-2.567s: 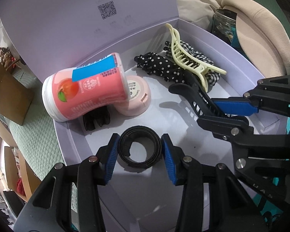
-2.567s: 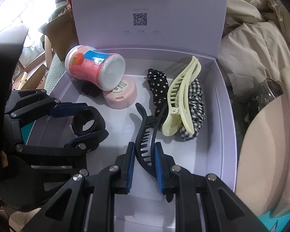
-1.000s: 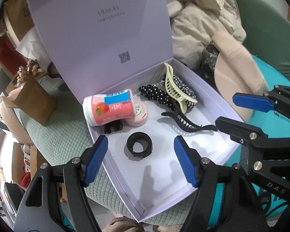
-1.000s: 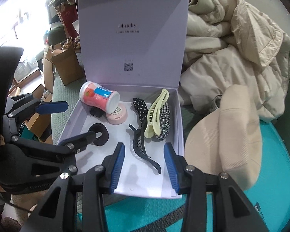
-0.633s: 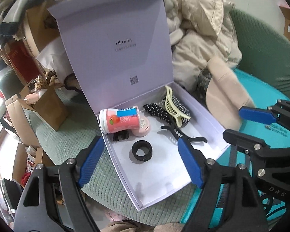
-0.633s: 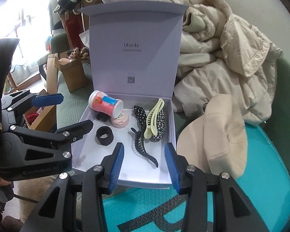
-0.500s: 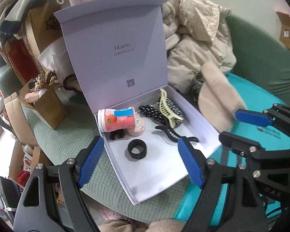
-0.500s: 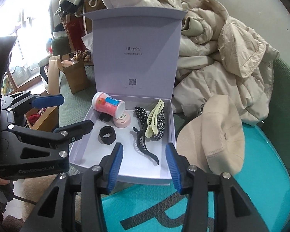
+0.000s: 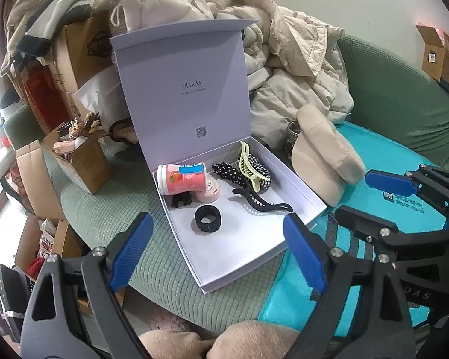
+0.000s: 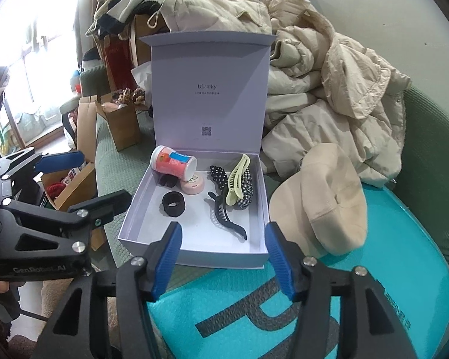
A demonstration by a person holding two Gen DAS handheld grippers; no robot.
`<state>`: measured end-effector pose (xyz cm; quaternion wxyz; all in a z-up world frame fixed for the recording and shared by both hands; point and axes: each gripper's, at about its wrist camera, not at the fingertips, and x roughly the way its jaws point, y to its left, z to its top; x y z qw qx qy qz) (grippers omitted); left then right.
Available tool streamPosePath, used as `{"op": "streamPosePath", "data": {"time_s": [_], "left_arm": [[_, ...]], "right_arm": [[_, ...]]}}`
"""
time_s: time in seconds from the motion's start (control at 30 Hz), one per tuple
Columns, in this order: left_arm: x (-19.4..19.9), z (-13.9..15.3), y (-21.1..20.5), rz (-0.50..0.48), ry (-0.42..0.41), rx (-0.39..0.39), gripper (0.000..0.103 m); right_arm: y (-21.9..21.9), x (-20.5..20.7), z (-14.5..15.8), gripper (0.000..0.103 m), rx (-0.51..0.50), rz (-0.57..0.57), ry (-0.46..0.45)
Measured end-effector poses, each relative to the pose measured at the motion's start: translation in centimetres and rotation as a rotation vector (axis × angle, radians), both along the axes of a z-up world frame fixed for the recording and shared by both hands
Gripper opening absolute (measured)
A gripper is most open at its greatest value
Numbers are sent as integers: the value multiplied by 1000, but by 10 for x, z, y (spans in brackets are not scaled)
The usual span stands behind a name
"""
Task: Organize objects
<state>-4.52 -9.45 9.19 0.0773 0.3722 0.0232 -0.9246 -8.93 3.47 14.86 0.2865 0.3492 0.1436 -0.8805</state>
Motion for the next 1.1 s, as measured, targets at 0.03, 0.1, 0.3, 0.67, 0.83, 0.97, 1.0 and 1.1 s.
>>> {"op": "streamPosePath", "data": {"time_s": [0.03,0.1,0.3,0.67,0.83,0.97,1.0,1.1], "left_arm": [[4,1,1,1,5,1,89],[9,2,3,6,11,0,89],[31,3,10,25,30,-2,89],[59,-23,15,56,-25,19,89],[72,-32,14,76,-45,26,89],[81,-35,14,89,-43,23,90],[82,-36,14,90,-43,23,90],[86,-39,13,93,-46,35,90]], "right_arm": [[2,3,1,64,-6,-1,4],[7,9,3,69,-27,-13,16],[17,27,0,75,-62,-14,28],[30,55,-17,78,-45,-40,24],[35,64,-27,78,-42,-36,-3],[38,69,-33,78,-50,-36,-20],[39,70,-34,78,-53,-36,-23],[40,71,-37,78,-54,-37,-31]]}}
